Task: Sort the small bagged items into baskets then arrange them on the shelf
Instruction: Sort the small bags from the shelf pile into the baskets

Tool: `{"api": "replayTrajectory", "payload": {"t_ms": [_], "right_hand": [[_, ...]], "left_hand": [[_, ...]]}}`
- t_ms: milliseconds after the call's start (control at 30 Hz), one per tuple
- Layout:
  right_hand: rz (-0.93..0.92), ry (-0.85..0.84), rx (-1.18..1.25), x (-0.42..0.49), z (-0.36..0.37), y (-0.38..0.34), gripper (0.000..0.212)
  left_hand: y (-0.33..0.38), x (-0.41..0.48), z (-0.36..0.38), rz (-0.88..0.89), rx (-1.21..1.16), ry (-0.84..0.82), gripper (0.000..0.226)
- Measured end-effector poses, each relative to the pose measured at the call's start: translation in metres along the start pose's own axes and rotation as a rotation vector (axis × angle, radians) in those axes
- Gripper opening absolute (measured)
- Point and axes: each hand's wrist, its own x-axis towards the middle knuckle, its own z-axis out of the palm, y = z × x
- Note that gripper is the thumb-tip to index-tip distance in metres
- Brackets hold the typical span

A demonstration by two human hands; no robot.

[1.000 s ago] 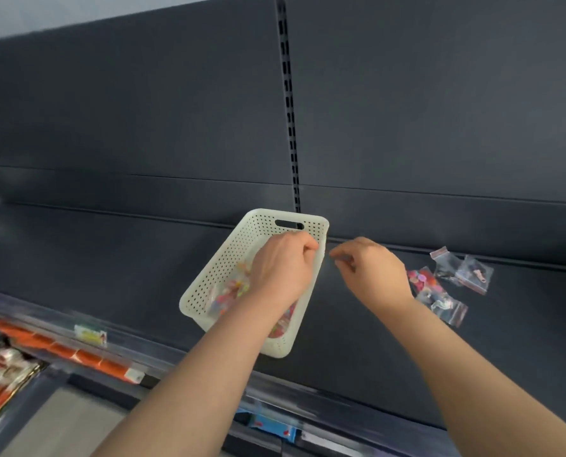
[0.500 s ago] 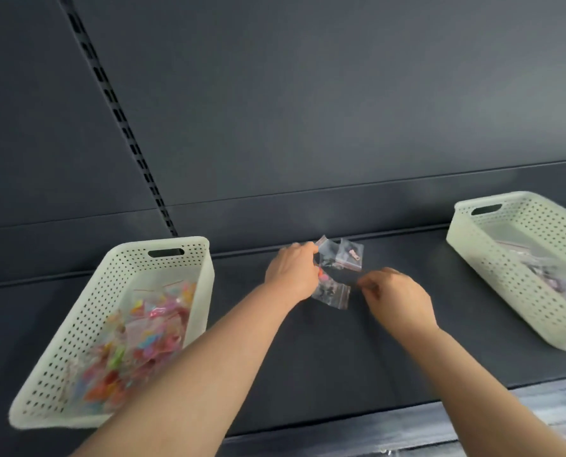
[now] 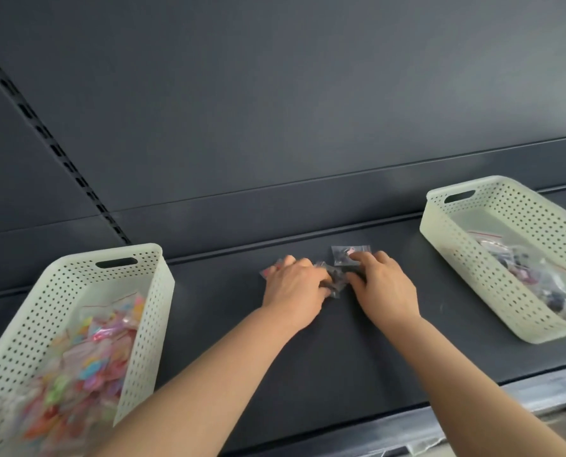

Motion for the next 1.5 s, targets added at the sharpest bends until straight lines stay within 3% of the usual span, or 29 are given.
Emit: {"api": "replayTrajectory", "payload": {"t_ms": [167,400,567,767,933,1067,1267,1500], "right_hand": [[0.024,-0.017,-0.008,0.016,-0.001,0.001,0.027],[0.013,-0.054,-0.038,0.026,0.001,0.006,0.016],[-0.031,0.120,0.044,0.013,-0.032,0.015,0.015],[0.056,0.389,0.001,0.008,-0.100,0.073,0.021],[0.256,0.324,-0.041,-0.009,-0.123,0.144,0.019],[0.293,0.311,-0.009,-0.022,-0.120,0.172,0.021],[0.174,0.347,-0.045,-0.022,-0.123,0.168,0.023],[-0.149,0.291,0.014,-0.016,-0.101,0.108,0.017]], "left_hand": [[0.007,0.000,-0.009,-0.163,-0.020,0.027,0.028],[0.017,0.006,-0.011,-0.217,0.015,0.032,0.020],[0.022,0.004,-0.012,-0.274,-0.085,0.241,0.018],[0.072,0.011,-0.022,-0.185,-0.196,0.231,0.018],[0.133,0.028,-0.026,-0.054,-0.295,0.287,0.018],[0.187,0.049,-0.028,0.046,-0.320,0.408,0.016],[0.211,0.057,-0.014,0.113,-0.309,0.347,0.013],[0.125,0.017,-0.006,-0.172,-0.244,0.320,0.017]]}}
